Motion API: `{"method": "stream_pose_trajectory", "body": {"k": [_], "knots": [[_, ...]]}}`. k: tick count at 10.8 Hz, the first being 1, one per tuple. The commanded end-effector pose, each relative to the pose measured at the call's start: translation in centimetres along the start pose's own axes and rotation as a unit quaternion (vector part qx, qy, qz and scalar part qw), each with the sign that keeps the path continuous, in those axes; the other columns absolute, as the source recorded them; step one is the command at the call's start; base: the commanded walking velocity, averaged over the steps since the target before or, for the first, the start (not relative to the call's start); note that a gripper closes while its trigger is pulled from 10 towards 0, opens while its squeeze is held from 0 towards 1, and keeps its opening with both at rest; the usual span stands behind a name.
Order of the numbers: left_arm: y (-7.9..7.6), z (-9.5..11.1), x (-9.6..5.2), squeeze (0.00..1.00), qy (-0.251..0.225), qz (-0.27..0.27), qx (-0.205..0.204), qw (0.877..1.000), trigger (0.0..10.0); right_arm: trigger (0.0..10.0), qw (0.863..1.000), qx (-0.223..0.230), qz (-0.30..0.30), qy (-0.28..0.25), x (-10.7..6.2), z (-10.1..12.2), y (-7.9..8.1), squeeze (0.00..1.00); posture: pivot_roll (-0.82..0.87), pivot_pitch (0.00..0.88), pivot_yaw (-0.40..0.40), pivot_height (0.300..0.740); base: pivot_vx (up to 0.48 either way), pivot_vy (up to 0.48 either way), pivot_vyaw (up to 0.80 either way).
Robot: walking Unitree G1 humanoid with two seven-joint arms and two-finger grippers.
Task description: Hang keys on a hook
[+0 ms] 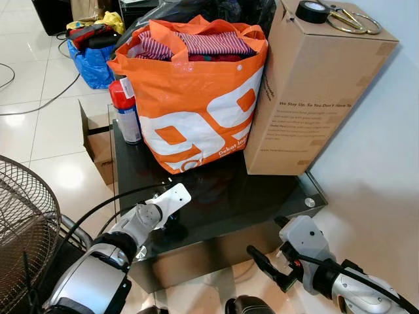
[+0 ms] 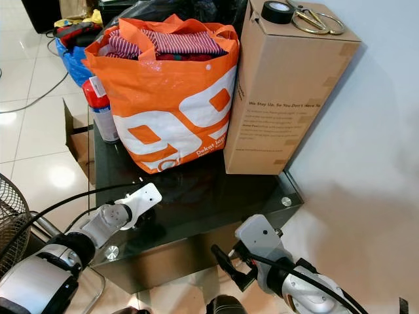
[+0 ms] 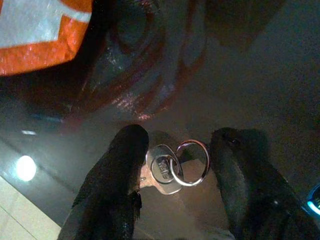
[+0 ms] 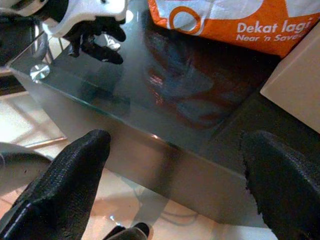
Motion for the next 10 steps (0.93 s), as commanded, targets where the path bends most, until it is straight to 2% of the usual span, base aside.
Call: {"method": "stream_pose_trajectory", "body": {"k": [1,2,5,10], "knots": [[-1.03,-1.53,0.03,0.00,0.035,-0.016,-0.014,0.999,0.0,10.0,1.000,0.001,0.000,0.003,-0.15,-0.21,-0.35,0.00,-0.35,0.100,-0.052,0.740,0.000,0.000,0.00],[-1.38,-1.55,0.10,0.00,0.043,-0.022,-0.033,0.998,0.0,10.0,1.000,-0.002,0.000,0.005,-0.21,-0.35,-0.58,0.00,-0.35,0.096,-0.049,0.740,0.000,0.000,0.00],[-1.38,-1.20,0.15,0.00,0.050,-0.023,-0.052,0.997,0.0,10.0,1.000,-0.007,0.002,0.009,-0.28,-0.51,-0.91,0.00,-0.35,0.086,-0.041,0.740,0.000,0.000,0.00],[-1.11,-1.38,0.07,0.00,0.056,-0.015,-0.060,0.997,0.0,10.0,1.000,-0.010,0.004,0.008,-0.12,-0.59,-0.98,0.00,-0.34,0.078,-0.040,0.740,0.000,0.000,0.00]]}}
Point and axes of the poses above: a point about 5 cm out from each wrist's last joint towards the gripper, its own x axis pointing out of the wrist towards the gripper, its own z axis along the axis of the wrist's last joint, y = z × x, the point moved 4 cm from there along x, pointing out of the wrist towards the gripper, and after that the axes turned 2 degrees about -x, right-handed, at the moved point
